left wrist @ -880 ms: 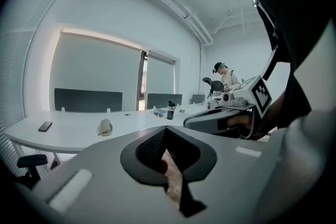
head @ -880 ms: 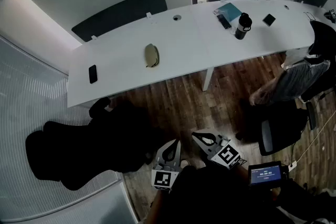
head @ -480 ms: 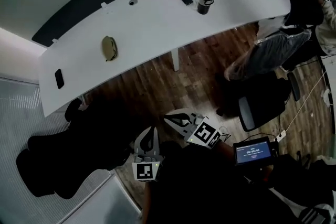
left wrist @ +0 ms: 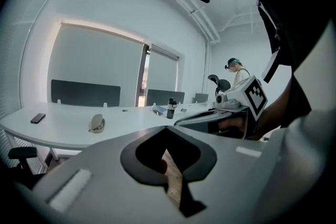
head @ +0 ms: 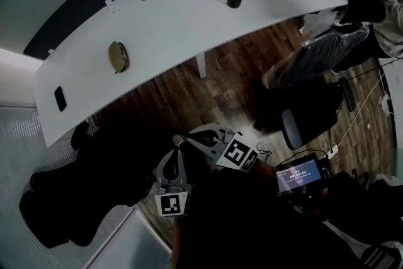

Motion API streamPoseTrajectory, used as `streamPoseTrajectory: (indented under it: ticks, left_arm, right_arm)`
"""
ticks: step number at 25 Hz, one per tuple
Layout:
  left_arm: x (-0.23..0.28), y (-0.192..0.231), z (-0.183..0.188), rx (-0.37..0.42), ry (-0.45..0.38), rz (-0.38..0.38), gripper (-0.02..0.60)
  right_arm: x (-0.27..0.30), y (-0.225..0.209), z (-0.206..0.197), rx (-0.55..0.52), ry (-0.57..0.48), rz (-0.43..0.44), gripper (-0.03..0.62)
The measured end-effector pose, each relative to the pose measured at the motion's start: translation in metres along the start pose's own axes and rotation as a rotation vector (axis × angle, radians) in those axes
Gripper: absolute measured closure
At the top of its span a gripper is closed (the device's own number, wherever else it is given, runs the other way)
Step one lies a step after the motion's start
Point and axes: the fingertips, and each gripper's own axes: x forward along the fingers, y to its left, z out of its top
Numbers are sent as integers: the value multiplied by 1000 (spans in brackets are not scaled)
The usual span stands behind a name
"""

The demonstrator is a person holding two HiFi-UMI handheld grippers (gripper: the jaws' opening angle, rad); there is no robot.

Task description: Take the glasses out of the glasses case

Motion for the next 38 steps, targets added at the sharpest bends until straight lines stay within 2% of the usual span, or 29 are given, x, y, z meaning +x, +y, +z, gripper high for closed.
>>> streamPoseTrajectory:
  ticks: [7,12,18,20,22,26,30,34,38]
  left_arm:
    - [18,25,12,-7,-2,-98,574]
    - [22,55,20,-18,-33,-116,572]
    - [14,99,23,-6,-74,-137,574]
    - [12,114,25,-26,-90,-149,574]
    - [8,133,27,-52,-102,-145,574]
    - [-4,179,22,-16,-166,-145,574]
    - [-20,218,27,-97,-127,-127,574]
    - [-34,260,18,-82,-141,-94,574]
    - [-38,285,10,-90,-149,-87,574]
  right_arm:
    - [22,-13,34,-36,-10,-56,586]
    - [49,-13,49,-73,10,-67,586]
    - [95,8,57,-90,52,-25,586]
    - [112,15,58,-93,59,-9,586]
    - [131,18,60,-94,68,-3,586]
    - [169,21,64,-98,86,-6,586]
    - [200,27,74,-80,87,-1,586]
    - [224,38,74,-89,102,-1,586]
    - [236,45,72,-96,127,-3,586]
